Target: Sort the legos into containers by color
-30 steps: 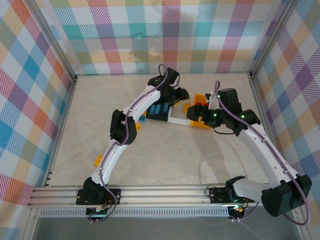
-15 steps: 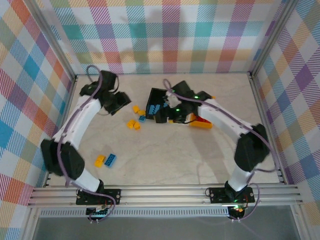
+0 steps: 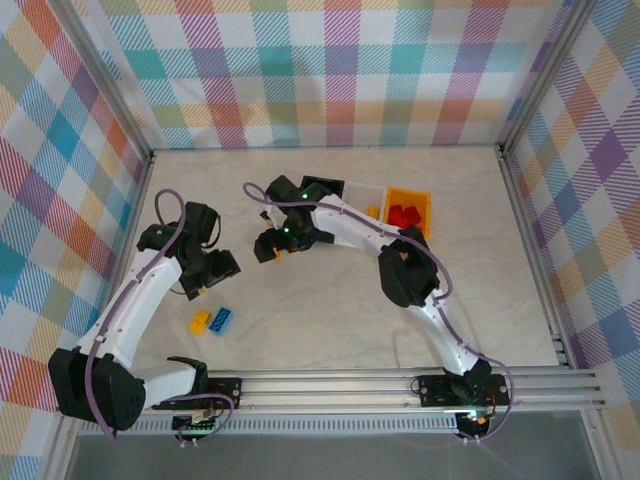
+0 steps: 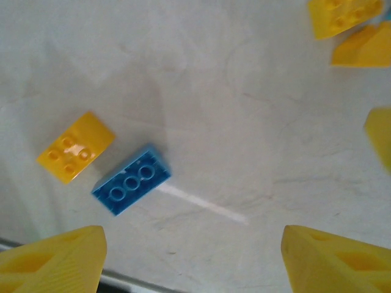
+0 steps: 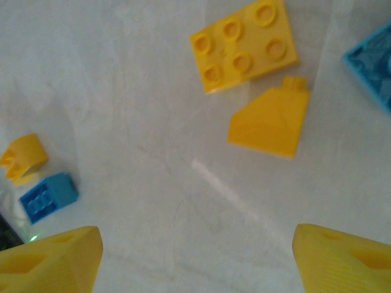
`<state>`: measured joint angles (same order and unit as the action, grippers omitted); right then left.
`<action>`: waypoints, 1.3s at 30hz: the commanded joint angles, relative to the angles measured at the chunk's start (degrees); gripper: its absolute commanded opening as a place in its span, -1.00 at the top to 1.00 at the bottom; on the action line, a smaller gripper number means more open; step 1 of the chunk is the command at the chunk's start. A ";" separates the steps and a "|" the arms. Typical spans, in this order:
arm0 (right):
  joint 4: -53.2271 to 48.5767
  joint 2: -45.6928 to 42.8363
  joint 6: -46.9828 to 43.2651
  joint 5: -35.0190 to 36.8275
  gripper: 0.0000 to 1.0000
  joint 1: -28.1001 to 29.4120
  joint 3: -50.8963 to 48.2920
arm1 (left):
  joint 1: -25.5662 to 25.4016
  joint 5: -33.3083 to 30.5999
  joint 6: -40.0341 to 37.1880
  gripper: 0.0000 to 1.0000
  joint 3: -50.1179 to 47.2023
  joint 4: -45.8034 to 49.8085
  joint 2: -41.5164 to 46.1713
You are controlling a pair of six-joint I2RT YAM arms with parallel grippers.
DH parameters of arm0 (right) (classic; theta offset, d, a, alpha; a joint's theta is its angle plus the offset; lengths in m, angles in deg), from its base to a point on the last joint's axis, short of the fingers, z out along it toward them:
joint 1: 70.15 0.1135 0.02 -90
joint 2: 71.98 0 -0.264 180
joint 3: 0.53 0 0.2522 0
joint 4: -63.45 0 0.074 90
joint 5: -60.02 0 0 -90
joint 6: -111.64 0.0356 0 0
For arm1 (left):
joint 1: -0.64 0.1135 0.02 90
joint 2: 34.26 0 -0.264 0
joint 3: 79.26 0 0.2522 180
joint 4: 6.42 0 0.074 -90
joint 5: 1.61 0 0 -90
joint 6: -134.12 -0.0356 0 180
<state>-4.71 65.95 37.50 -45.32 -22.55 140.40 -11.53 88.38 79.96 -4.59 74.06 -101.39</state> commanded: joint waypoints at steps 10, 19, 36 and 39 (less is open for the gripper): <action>-2.45 10.14 -4.02 8.32 -0.58 -0.49 10.39 | 1.18 3.16 0.85 -0.55 -2.95 1.82 1.61; 1.38 11.60 -4.94 11.50 -0.50 1.48 10.57 | 1.97 4.46 -0.17 -0.56 -3.42 1.46 0.37; 4.85 15.20 -4.61 17.63 -0.04 4.17 15.01 | 3.94 5.81 -3.20 -0.57 -6.07 3.33 2.89; 5.10 15.13 -4.52 18.02 0.09 4.24 15.37 | 4.49 6.16 -3.66 -0.57 -6.63 3.20 3.22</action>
<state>-3.81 78.98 33.13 -26.34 -19.45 153.98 -8.05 93.49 77.68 -10.34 75.00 -99.25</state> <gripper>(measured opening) 0.468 0.786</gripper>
